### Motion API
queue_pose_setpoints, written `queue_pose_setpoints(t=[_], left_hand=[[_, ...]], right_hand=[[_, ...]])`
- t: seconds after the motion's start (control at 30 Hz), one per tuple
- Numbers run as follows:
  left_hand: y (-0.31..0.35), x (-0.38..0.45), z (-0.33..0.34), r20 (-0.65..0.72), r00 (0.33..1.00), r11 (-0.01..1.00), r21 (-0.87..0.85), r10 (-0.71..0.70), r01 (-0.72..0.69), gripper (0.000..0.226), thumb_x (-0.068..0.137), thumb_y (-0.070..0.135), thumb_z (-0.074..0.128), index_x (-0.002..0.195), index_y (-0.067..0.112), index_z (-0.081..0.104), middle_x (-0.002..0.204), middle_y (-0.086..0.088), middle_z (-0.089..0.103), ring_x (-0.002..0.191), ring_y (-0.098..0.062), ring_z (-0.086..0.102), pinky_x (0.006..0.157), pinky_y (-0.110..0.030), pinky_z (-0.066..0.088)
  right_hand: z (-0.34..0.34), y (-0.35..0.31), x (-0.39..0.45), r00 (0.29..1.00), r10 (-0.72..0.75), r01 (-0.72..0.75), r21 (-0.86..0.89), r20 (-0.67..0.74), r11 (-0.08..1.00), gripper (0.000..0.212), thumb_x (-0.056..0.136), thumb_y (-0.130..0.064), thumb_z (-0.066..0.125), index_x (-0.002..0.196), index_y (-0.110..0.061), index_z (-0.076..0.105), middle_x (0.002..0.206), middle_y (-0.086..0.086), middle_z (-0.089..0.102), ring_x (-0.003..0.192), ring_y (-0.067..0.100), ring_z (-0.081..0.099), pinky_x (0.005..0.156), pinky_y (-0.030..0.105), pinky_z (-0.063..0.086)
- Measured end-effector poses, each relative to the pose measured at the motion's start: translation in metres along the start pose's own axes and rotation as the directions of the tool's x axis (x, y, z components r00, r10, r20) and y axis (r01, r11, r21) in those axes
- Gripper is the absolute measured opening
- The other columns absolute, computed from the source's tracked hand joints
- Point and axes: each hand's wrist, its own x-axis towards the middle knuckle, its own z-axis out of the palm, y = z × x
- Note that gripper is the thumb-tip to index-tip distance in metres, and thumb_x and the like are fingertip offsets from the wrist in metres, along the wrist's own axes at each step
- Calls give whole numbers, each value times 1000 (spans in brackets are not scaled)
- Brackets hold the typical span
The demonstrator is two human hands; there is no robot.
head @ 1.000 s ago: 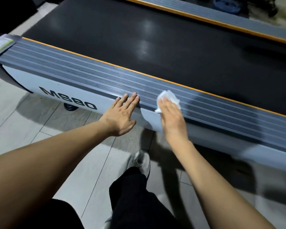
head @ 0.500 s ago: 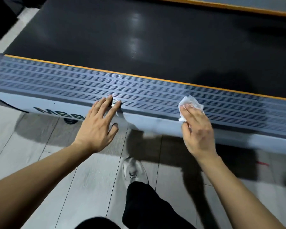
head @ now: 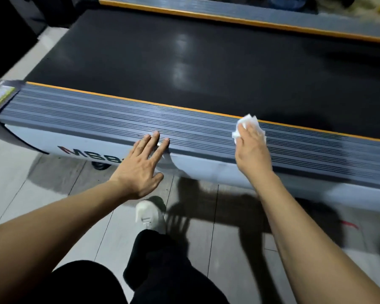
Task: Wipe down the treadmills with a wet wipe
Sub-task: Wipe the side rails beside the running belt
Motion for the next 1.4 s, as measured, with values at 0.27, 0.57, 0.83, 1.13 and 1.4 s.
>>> queue_pose_setpoints(t=[0.27,0.57,0.83,1.13,1.4], left_hand=[[-11,-3,-3,-100,992,991,-96,79,-89,84,87,49,25,164,23,2,170,-5,-5,157,-19,-8,126,-31,-9],[-73,-36,10,-191,973,992,-33,-127,122,95,92,37,64,163,36,1,170,-10,-9,157,-30,-2,126,-46,6],[-81,-38,4,-123,987,994,-63,-99,92,95,96,35,55,158,43,-16,168,-5,-21,156,-24,-16,128,-44,2],[-82,-37,7,-67,994,993,-82,-92,86,106,94,28,60,154,43,-26,162,-2,-36,151,-24,-29,127,-46,-2],[-89,-40,-6,-53,996,992,-109,-67,61,95,94,28,57,159,40,-12,167,-1,-23,155,-20,-18,128,-47,6]], right_hand=[[68,-139,56,910,-360,353,70,206,933,62,97,-8,50,155,-12,28,160,6,32,148,26,26,119,38,22],[42,-62,31,1000,4,-4,0,-28,1000,41,95,-4,43,135,-10,48,140,11,45,129,32,43,107,49,39],[93,-190,44,930,-281,271,75,238,960,53,104,-17,43,156,-15,32,164,5,27,152,20,21,126,36,13],[55,-123,-20,973,-211,203,88,90,975,49,98,-15,47,147,-8,48,153,12,45,143,29,41,122,39,22],[89,-177,-2,885,-441,418,161,151,894,62,92,2,59,151,-13,44,157,5,41,147,21,35,125,37,17]])
